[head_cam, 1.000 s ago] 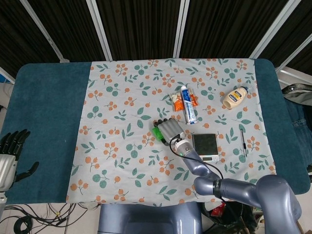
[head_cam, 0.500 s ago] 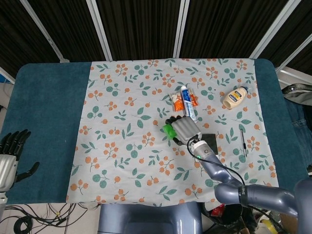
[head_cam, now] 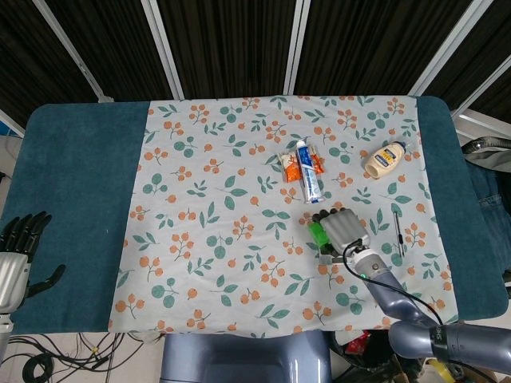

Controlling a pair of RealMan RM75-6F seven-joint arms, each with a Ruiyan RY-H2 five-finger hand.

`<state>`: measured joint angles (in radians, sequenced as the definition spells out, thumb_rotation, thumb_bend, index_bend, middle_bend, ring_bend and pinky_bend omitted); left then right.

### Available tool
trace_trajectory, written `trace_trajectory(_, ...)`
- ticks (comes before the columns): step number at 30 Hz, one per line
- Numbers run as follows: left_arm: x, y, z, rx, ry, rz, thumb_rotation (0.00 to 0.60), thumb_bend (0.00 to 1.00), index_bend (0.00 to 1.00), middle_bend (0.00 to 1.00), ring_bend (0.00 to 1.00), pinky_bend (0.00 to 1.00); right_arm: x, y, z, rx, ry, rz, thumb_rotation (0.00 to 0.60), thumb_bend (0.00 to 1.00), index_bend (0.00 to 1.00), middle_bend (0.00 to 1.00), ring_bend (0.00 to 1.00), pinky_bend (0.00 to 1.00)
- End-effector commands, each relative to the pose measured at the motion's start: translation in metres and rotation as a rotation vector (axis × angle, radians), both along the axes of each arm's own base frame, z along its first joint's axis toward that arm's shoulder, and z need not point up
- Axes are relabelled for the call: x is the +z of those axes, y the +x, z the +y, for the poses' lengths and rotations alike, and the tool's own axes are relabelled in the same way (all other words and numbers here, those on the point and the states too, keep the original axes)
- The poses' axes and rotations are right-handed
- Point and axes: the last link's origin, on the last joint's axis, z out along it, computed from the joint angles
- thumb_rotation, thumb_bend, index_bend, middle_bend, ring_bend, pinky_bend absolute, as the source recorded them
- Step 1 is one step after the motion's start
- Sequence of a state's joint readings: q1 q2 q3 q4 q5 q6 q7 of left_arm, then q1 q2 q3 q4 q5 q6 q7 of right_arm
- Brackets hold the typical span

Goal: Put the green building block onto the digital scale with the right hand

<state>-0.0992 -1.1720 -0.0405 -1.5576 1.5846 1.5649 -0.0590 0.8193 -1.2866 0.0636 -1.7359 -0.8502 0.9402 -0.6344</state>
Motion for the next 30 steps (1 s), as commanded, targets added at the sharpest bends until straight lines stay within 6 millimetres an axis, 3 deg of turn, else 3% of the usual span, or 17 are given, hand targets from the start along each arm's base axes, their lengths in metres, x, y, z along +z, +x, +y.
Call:
trace_trajectory(1,0.0,0.0,0.0,-0.001,0.0,0.001,0.6,0.26,0.0,0.05,0.04,0.04,0.0,-0.008,-0.001,-0.019,-0.001,0.008,0.6,0.61,0.43,0.46,0.46,0.35)
trace_trajectory(9,0.0,0.0,0.0,0.0,0.0,0.003,0.6,0.26,0.0,0.05,0.04,0.04,-0.001,-0.02,0.0,-0.05,0.023,0.028,0.6,0.31,0.29,0.4,0.42,0.31)
trace_trajectory(13,0.0,0.0,0.0,0.001,-0.001,0.004,0.6,0.26,0.0,0.05,0.04,0.04,-0.003,-0.023,0.001,-0.068,0.031,0.028,0.6,0.16,0.19,0.27,0.31,0.29)
trace_trajectory(16,0.0,0.0,0.0,0.002,-0.004,0.004,0.6,0.26,0.0,0.05,0.04,0.04,-0.004,-0.025,0.001,-0.08,0.028,0.02,0.6,0.12,0.13,0.11,0.18,0.25)
trace_trajectory(19,0.0,0.0,0.0,0.002,-0.002,0.003,0.6,0.26,0.0,0.05,0.04,0.04,-0.003,-0.026,-0.001,-0.082,0.023,0.02,0.6,0.1,0.09,0.02,0.14,0.23)
trace_trajectory(30,0.0,0.0,0.0,0.005,-0.002,0.006,0.6,0.26,0.0,0.05,0.04,0.04,0.019,-0.017,0.002,-0.065,-0.039,-0.034,0.6,0.06,0.04,0.0,0.12,0.22)
